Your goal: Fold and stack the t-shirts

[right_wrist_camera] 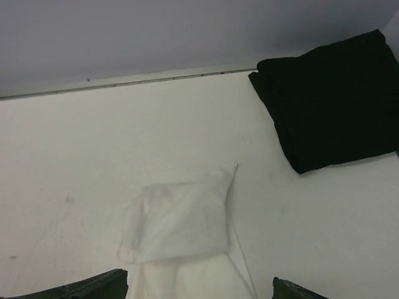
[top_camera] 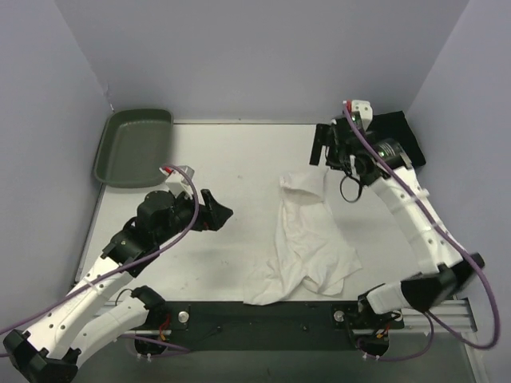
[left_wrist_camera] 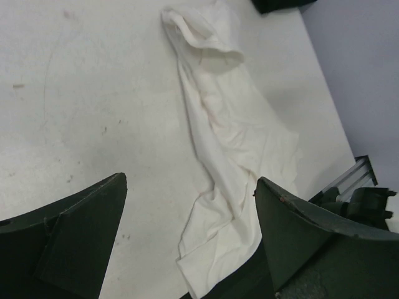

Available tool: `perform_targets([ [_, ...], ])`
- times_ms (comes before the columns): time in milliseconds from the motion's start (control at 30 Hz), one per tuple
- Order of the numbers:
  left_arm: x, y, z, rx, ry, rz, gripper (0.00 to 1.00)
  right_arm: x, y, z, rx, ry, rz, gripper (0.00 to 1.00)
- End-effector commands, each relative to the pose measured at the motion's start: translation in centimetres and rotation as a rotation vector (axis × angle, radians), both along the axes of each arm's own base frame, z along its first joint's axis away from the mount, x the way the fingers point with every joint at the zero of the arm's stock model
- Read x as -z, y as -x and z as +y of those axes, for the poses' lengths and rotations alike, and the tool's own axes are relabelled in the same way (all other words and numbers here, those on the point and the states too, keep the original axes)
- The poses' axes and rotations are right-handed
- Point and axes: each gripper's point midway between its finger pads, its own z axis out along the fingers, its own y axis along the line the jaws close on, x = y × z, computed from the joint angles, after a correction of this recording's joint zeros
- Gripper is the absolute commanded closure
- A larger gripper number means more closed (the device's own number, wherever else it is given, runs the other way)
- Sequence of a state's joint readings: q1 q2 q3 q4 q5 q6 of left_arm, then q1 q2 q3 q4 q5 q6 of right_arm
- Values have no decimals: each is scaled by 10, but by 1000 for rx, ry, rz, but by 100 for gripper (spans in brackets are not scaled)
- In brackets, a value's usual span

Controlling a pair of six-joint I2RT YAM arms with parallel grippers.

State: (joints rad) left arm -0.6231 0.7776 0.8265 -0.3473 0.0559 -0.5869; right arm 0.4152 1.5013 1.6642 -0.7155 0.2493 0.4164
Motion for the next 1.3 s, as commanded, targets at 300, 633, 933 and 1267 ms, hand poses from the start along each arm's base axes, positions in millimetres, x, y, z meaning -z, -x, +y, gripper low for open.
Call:
perform_targets([
  [300, 107, 25, -1, 11, -34, 236, 9, 129, 216, 0, -32, -67, 335, 18],
  [633, 116, 26, -7, 38, -28, 248, 9, 194, 271, -10, 27, 27, 385, 51],
  [933, 122, 25, -9, 47, -31, 254, 10, 223, 281, -7, 27, 125, 405, 52],
  [1267, 127, 26, -9, 47, -36, 264, 9, 228, 277, 18, -19, 134, 405, 52],
])
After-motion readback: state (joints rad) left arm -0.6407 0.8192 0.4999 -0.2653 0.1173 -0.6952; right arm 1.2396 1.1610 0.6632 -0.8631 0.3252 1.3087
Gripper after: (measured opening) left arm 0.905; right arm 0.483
